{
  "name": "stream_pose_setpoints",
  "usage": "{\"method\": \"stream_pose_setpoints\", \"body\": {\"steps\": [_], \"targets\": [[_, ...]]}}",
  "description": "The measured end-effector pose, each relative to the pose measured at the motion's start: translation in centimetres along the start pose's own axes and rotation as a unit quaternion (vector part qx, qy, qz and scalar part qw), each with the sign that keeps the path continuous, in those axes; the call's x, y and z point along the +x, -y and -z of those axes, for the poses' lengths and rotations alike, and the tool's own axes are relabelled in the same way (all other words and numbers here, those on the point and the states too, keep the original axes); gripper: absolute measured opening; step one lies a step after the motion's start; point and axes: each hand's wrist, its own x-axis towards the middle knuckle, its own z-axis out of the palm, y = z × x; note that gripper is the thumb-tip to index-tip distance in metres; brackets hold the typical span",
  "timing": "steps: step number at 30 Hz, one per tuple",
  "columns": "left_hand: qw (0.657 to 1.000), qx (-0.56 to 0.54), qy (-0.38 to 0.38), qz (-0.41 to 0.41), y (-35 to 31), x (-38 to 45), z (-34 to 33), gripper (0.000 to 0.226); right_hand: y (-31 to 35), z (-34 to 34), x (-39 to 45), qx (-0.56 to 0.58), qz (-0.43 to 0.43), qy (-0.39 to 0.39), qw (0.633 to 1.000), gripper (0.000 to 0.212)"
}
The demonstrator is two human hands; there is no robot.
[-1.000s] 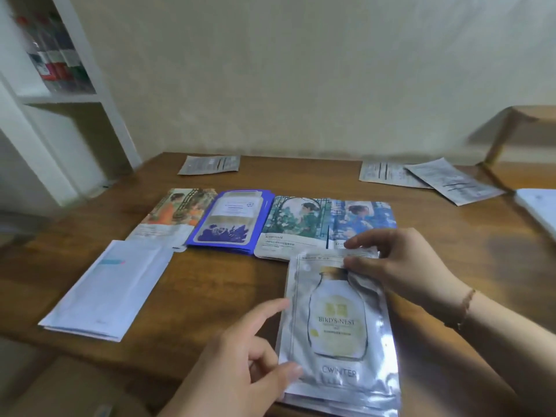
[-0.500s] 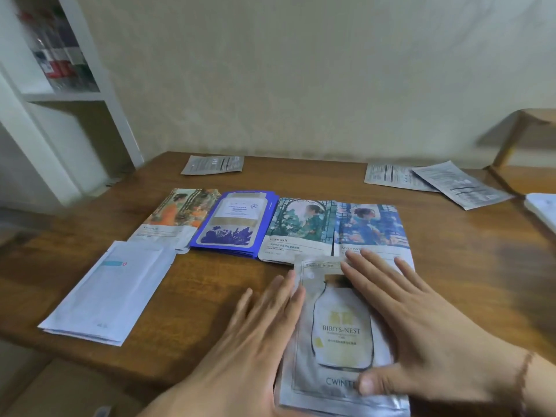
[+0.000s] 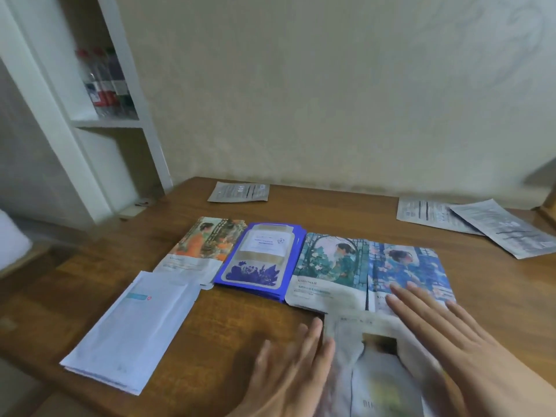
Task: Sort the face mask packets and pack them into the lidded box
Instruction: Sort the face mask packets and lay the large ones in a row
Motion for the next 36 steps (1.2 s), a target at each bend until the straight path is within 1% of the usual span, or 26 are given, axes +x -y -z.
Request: {"method": "stream_pose_setpoints", "body": {"steps": [1, 2, 3, 4, 5, 6, 9, 11, 13, 15, 18, 20, 22, 25, 27, 28, 29, 30, 31, 32, 33, 34, 35, 36], "targets": [[0.999, -0.010, 0.027, -0.020, -0.6, -0.3, 1.7, 0.065, 0.3, 1.0, 0.5, 0.014, 0.015, -0.007, 1.000, 0.071], [0.998, -0.062, 0.011, -0.007, -0.8, 0.1, 3.6, 0.068, 0.5, 2.0, 2.1, 0.062, 0.012, -0.065, 0.996, 0.077], [0.993, -0.113, 0.005, 0.040, -0.5, 0.8, 5.7, 0.074, 0.9, 3.2, 4.3, 0.113, 0.003, -0.102, 0.988, 0.080], [0.993, -0.102, 0.017, 0.055, 0.5, 1.2, 7.4, 0.083, 1.2, 3.8, 6.4, 0.147, 0.002, -0.127, 0.981, 0.081], [0.994, -0.073, 0.006, 0.083, 2.2, 1.9, 9.2, 0.089, 1.5, 4.0, 8.6, 0.147, 0.003, -0.125, 0.981, 0.080], [0.992, -0.056, -0.012, 0.114, 4.4, 3.0, 10.5, 0.090, 1.9, 4.2, 11.3, 0.149, 0.009, -0.121, 0.981, 0.076], [0.979, -0.045, -0.022, 0.196, 11.9, 8.1, 13.0, 0.079, 2.0, 3.2, 20.4, 0.062, 0.036, -0.086, 0.994, 0.065], [0.969, -0.049, -0.044, 0.237, 17.5, 11.0, 13.5, 0.069, 1.8, 1.8, 26.6, 0.009, 0.030, -0.069, 0.997, 0.054], [0.951, -0.080, -0.066, 0.291, 22.2, 13.1, 13.3, 0.062, 1.9, 0.2, 32.3, -0.033, 0.004, -0.047, 0.998, 0.046], [0.931, -0.127, -0.083, 0.332, 25.3, 14.5, 12.4, 0.056, 2.1, -1.5, 37.3, -0.089, -0.007, -0.024, 0.996, 0.040], [0.924, -0.147, -0.075, 0.344, 27.3, 15.3, 10.9, 0.055, 2.1, -4.4, 43.3, -0.140, 0.019, -0.001, 0.990, 0.036], [0.934, -0.125, -0.051, 0.330, 27.8, 15.1, 10.1, 0.057, 2.3, -5.7, 45.3, -0.171, 0.042, 0.001, 0.984, 0.030], [0.942, -0.108, -0.056, 0.313, 28.0, 14.7, 9.6, 0.058, 2.5, -6.5, 46.5, -0.231, 0.077, -0.012, 0.970, 0.027], [0.944, -0.109, -0.089, 0.298, 27.9, 13.8, 9.7, 0.052, 2.6, -6.5, 47.0, -0.302, 0.120, -0.030, 0.945, 0.025], [0.942, -0.109, -0.133, 0.289, 27.5, 13.4, 9.9, 0.045, 2.4, -6.3, 46.5, -0.326, 0.135, -0.030, 0.935, 0.022], [0.934, -0.129, -0.167, 0.288, 27.1, 13.2, 10.0, 0.040, 2.2, -6.0, 46.2, -0.327, 0.133, -0.031, 0.935, 0.021], [0.916, -0.177, -0.205, 0.295, 26.5, 13.0, 10.1, 0.035, 2.0, -5.8, 45.8, -0.319, 0.127, -0.035, 0.939, 0.019], [0.884, -0.257, -0.242, 0.307, 25.6, 12.9, 10.2, 0.034, 1.7, -5.4, 45.3, -0.307, 0.116, -0.046, 0.944, 0.018], [0.833, -0.367, -0.263, 0.319, 24.8, 12.9, 10.3, 0.040, 1.5, -4.9, 44.7, -0.284, 0.099, -0.067, 0.951, 0.018], [0.764, -0.495, -0.264, 0.320, 23.8, 12.9, 10.5, 0.051, 1.2, -4.3, 44.0, -0.251, 0.082, -0.097, 0.960, 0.017], [0.678, -0.617, -0.253, 0.309, 22.9, 13.1, 10.7, 0.064, 1.0, -3.7, 43.2, -0.216, 0.067, -0.133, 0.965, 0.016], [0.584, -0.719, -0.237, 0.293, 21.9, 13.4, 10.9, 0.079, 0.8, -3.1, 42.3, -0.186, 0.055, -0.175, 0.965, 0.016], [0.493, -0.796, -0.215, 0.277, 21.1, 13.8, 11.0, 0.094, 0.7, -2.5, 41.3, -0.164, 0.050, -0.220, 0.960, 0.017], [0.425, -0.847, -0.191, 0.257, 20.5, 14.2, 11.1, 0.107, 0.7, -2.1, 40.3, -0.149, 0.056, -0.263, 0.952, 0.018]]}}
